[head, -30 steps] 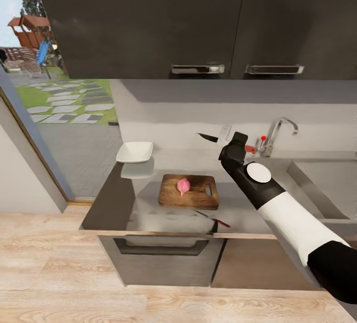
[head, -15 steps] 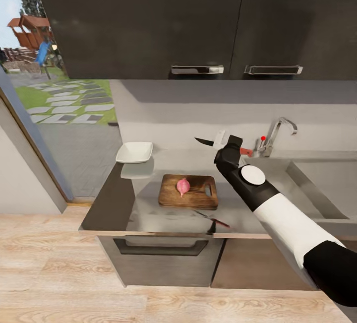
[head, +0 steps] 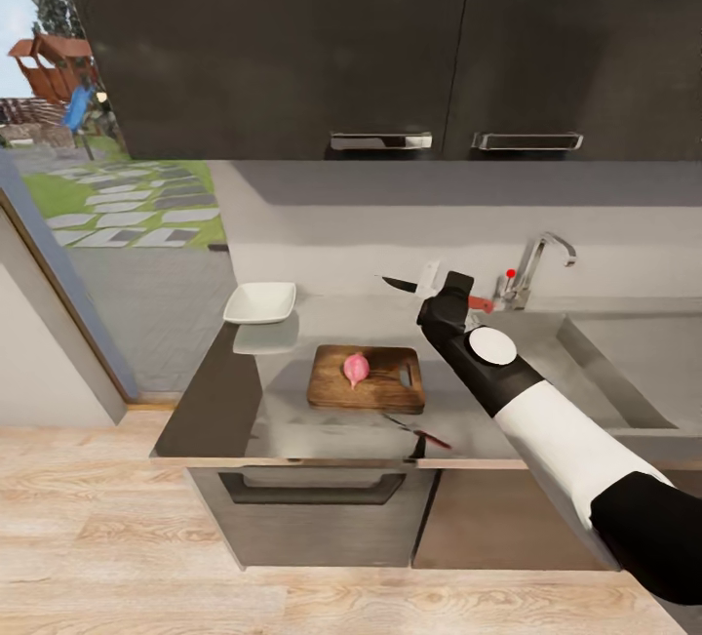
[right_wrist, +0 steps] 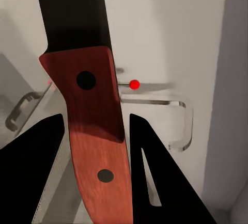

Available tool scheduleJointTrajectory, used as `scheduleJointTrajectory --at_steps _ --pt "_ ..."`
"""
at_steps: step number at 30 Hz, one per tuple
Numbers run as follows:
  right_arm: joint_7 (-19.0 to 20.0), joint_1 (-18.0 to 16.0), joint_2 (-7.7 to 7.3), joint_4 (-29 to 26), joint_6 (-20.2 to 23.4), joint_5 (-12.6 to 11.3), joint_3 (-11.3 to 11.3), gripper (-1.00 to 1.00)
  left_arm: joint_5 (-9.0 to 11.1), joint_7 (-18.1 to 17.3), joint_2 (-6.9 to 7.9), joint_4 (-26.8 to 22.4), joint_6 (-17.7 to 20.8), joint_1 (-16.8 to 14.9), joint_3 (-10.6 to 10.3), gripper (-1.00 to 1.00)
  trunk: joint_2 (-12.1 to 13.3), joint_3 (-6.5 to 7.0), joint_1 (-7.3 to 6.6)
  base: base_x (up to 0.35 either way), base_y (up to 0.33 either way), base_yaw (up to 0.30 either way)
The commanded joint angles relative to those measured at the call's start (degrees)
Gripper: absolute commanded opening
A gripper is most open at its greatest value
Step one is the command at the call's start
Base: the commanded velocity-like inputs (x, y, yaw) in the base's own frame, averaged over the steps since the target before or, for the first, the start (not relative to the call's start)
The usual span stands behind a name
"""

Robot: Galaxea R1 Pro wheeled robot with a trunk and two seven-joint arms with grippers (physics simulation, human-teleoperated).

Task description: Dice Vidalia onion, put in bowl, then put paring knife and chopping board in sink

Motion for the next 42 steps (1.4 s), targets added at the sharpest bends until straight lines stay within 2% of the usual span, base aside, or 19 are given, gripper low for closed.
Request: scheduleJointTrajectory --at_steps 1,2,6,9,10,13,16,19,21,23,33,37,42 --pt "-0.1 -0.1 1.1 0.1 0.2 0.7 0.2 -1.0 0.5 0.0 0.01 0.0 -0.1 0.0 -1.6 1.0 -0.1 -0.12 0.03 -0.008 0.0 -0.001" --pt "-0.6 -0.1 1.45 0.2 0.1 0.8 0.2 -1.0 0.5 0.0 0.01 0.0 -0.1 0.0 -1.8 1.0 -0.1 -0.12 0.03 -0.007 0.0 -0.001" --pt "-6.8 -0.1 4.6 2.0 0.0 0.7 0.2 -1.0 0.5 0.0 0.01 0.0 -0.1 0.0 -2.7 1.0 -0.1 -0.12 0.03 -0.003 0.0 0.0" --pt "-11.2 -0.1 7.8 4.7 -0.1 0.6 0.2 -1.0 0.5 0.0 0.01 0.0 -0.1 0.0 -2.9 1.0 -0.1 -0.12 0.03 0.0 0.0 0.0" --pt "-13.0 -0.1 9.9 6.4 -0.2 0.6 0.2 -1.0 0.5 0.0 0.0 0.0 -0.1 0.0 -2.9 1.0 -0.1 -0.12 0.03 0.0 0.0 0.0" --pt "-14.0 -0.1 11.41 7.4 -0.2 0.5 0.2 -1.0 0.5 0.0 0.0 0.0 -0.1 0.0 -2.9 1.0 -0.1 -0.12 0.03 0.0 0.0 0.0" --pt "-14.7 2.0 11.41 8.1 -0.4 0.5 0.2 -1.0 0.5 0.0 0.0 0.0 -0.1 0.0 -2.9 1.0 -0.1 -0.12 0.03 0.0 0.0 0.0" --pt "-19.3 5.1 11.41 8.3 -1.2 0.5 0.2 -1.0 0.5 0.0 0.0 0.0 -0.1 0.0 -2.9 1.0 -0.1 -0.12 0.03 -0.005 0.0 0.0" --pt "-23.4 7.2 11.41 8.3 -3.6 0.5 0.2 -1.0 0.5 0.0 0.0 0.0 -0.1 0.0 -2.9 1.0 -0.1 -0.12 0.03 -0.07 0.0 0.0" --pt "-24.7 7.9 11.41 8.4 -4.6 0.4 0.2 -1.0 0.5 0.0 0.0 0.0 -0.1 0.0 -2.9 1.0 -0.1 -0.12 0.03 -0.116 -0.058 0.0" --pt "-25.2 8.3 11.41 10.8 -5.4 0.4 0.2 -1.0 0.5 0.0 0.0 0.0 -0.1 0.0 -2.9 1.0 -0.1 -0.12 0.03 -0.066 -0.134 0.0" --pt "-25.3 8.7 11.41 10.9 -7.6 0.3 0.2 -1.0 0.5 0.0 0.0 0.0 -0.1 0.0 -2.9 1.0 -0.1 -0.12 0.03 -0.003 -0.01 0.0" --pt "-27.2 10.3 11.41 10.9 -8.6 0.3 0.3 -1.0 0.5 0.0 0.0 0.0 -0.1 0.0 -2.9 1.0 -0.1 -0.12 0.03 0.0 -0.002 0.0"
